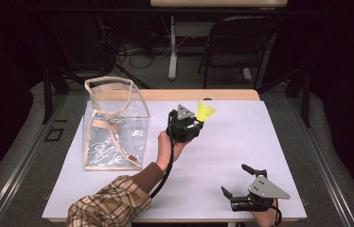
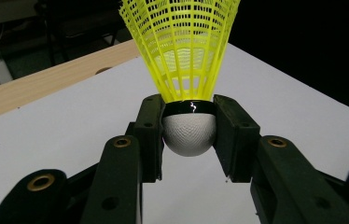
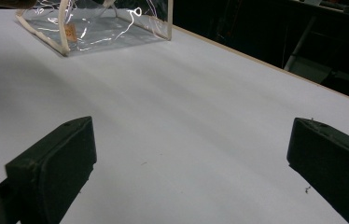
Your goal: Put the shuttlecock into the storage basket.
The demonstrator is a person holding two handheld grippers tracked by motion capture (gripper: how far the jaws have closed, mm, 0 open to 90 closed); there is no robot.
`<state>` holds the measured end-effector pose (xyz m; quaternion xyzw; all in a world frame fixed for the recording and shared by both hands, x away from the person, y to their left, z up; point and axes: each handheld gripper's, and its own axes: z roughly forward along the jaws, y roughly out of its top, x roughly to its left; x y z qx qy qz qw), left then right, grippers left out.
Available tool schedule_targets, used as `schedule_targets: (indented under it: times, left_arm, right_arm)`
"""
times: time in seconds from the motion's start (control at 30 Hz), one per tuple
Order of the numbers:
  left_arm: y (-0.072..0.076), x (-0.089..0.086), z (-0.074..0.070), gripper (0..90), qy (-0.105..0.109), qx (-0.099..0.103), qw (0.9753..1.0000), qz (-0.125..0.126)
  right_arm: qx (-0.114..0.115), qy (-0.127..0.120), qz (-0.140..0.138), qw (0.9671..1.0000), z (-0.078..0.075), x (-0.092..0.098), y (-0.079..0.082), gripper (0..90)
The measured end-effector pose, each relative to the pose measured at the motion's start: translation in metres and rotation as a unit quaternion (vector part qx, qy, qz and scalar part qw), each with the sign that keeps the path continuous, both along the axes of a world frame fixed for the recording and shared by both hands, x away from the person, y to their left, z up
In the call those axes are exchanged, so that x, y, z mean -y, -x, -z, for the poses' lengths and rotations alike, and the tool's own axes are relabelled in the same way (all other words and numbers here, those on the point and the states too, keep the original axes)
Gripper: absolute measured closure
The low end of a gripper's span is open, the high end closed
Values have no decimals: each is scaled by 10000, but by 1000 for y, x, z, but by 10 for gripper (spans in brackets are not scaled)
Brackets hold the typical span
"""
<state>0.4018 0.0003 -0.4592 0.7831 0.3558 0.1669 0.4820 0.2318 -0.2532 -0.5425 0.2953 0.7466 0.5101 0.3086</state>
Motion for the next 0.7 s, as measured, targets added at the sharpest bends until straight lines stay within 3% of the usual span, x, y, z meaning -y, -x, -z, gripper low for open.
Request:
schedule_targets:
  times: [0.33, 0.7]
  left_arm:
    - [0, -19, -7, 648, -53, 113, 9999, -69]
    - [-2, -33, -14, 648, 35, 197, 9997, -130]
  right_arm:
    - [-18, -1, -1, 10000, 0, 0, 0, 7]
    - [-17, 8, -4, 10000, 0, 0, 0, 7]
